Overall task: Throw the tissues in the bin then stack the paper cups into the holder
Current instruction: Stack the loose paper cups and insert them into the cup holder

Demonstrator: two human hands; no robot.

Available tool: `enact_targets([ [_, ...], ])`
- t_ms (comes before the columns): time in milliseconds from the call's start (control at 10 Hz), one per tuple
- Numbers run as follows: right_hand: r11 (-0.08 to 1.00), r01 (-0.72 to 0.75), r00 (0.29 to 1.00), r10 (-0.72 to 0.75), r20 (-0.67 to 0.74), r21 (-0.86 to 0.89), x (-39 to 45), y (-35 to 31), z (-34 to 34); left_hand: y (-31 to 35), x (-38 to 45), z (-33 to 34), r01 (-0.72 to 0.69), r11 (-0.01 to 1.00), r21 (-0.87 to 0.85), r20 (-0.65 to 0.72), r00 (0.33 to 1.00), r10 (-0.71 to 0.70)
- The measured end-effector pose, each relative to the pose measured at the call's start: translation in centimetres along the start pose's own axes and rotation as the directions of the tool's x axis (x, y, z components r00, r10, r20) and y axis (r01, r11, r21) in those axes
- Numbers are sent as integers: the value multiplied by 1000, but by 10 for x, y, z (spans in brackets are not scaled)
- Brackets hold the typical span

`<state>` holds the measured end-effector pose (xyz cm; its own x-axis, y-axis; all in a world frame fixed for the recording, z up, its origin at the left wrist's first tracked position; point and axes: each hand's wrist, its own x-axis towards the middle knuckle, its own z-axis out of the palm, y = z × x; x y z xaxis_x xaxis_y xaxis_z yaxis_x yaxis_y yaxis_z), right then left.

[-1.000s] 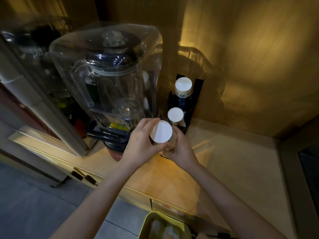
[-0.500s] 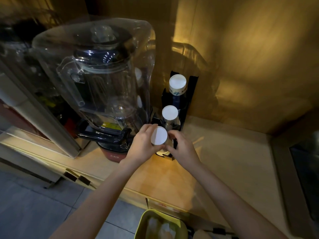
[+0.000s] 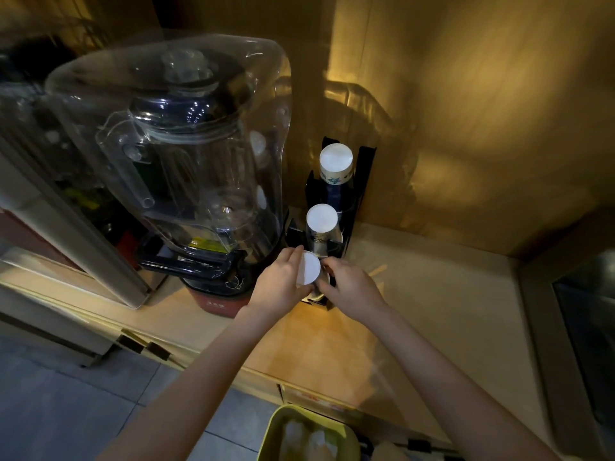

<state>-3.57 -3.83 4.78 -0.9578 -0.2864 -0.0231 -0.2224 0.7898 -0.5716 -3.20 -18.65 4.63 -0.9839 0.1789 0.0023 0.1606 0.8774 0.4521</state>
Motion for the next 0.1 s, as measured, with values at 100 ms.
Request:
enact_targets([
  [100,995,-48,993,38,112,92,5,-1,-11,8,7,-9,38,998,46,58,997,-40],
])
